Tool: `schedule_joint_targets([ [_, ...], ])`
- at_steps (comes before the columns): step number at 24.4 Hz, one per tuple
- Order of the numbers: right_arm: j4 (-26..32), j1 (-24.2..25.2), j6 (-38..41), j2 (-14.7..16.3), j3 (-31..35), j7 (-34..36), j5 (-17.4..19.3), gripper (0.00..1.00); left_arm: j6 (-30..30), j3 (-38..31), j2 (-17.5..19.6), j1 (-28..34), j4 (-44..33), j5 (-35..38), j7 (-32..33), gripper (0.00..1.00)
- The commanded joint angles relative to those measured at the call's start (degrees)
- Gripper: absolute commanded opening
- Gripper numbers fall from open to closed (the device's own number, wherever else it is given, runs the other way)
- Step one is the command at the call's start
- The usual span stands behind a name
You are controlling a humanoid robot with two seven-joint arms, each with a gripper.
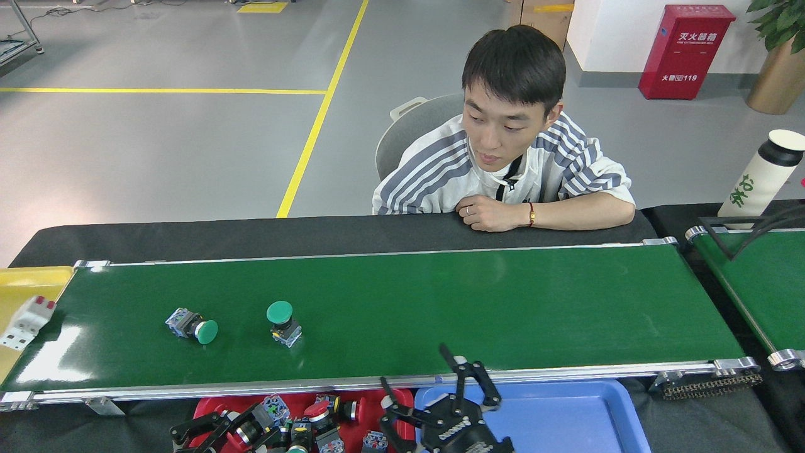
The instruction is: Pick switch part from conveyor to tray
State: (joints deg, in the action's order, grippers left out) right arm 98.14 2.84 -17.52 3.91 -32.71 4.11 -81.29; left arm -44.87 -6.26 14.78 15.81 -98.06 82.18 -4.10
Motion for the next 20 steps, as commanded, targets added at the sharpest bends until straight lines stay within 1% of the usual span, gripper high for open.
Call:
schedule_joint_targets([
  [1,1.0,2.2,-3.8,0.1,5.5,3.3,0.0,1.0,-0.1,-1.6,0.0,-0.2,-0.7,-0.3,-0.7,1.0],
  [3,1.1,4.8,-4.2,0.2,10.8,3.4,0.0,1.0,-0.1,-3.8,-0.5,-0.2,-0.6,-1.1,-0.7,1.0],
  [4,1.1,6.7,-3.7,0.7,15.4,3.4,0.2,1.0,-0.1,-6.3,-1.7,0.0,-0.6,-1.4,-0.6,1.0],
  [6,1.0,8.2,-2.4,2.7,20.6,3.4,0.8,1.0,-0.1,-10.8,-3.5,0.2,-0.1,-1.5,-0.2,1.0],
  [7,1.0,8.5,-1.0,4.0,22.8,3.4,1.8,1.0,-0.1,-13.1,-4.3,0.3,0.2,-1.3,-0.1,1.0],
  [8,1.0,8.7,0.4,5.0,24.5,3.4,3.4,1.0,-0.1,-14.5,-4.6,0.6,0.3,-1.3,0.0,1.0],
  [10,0.8,8.9,5.5,6.7,29.5,3.2,9.5,1.0,0.9,-18.6,-5.9,0.9,2.0,-1.3,1.2,1.0],
  [11,0.6,8.9,8.6,7.2,31.5,3.0,12.1,1.0,2.9,-20.4,-6.9,0.9,2.9,-1.3,2.3,1.0],
  [12,0.6,8.9,11.1,7.3,33.2,2.8,13.8,1.0,6.3,-21.8,-8.0,0.8,3.5,-1.2,3.7,1.0],
  [13,0.7,8.9,14.1,7.3,35.4,2.7,15.0,1.0,11.1,-22.4,-8.5,0.7,4.4,-1.2,4.9,1.0],
  [15,0.8,8.9,18.1,7.0,38.9,2.2,15.7,1.0,16.6,-22.7,-8.4,0.6,6.0,-1.3,5.2,1.0],
  [18,0.8,9.8,21.7,6.9,41.8,-0.1,17.0,1.0,19.2,-22.8,-8.1,-0.6,7.6,-1.1,5.2,1.0],
  [20,0.8,10.3,23.5,6.9,43.1,-0.6,17.8,1.0,21.7,-22.7,-7.8,-3.9,9.6,-0.7,5.4,1.0],
])
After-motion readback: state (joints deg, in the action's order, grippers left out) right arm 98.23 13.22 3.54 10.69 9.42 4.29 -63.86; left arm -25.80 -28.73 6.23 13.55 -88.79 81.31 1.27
